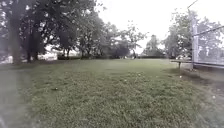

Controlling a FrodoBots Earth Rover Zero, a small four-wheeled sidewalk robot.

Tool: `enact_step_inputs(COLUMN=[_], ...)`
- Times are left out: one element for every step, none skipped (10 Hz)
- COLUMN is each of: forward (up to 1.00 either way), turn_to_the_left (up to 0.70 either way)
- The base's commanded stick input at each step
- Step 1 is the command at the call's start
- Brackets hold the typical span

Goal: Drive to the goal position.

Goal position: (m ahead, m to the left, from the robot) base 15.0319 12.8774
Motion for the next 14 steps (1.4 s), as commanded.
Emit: enact_step_inputs(forward=[0.49, 0.70, 0.70, 0.70, 0.70, 0.70, 0.70, 0.70, 0.70, 0.70, 0.70, 0.70, 0.70, 0.70], turn_to_the_left=[0.00, 0.00, 0.00, 0.00, 0.00, 0.00, 0.00, 0.00, 0.00, 0.00, 0.00, 0.00, 0.00, 0.00])
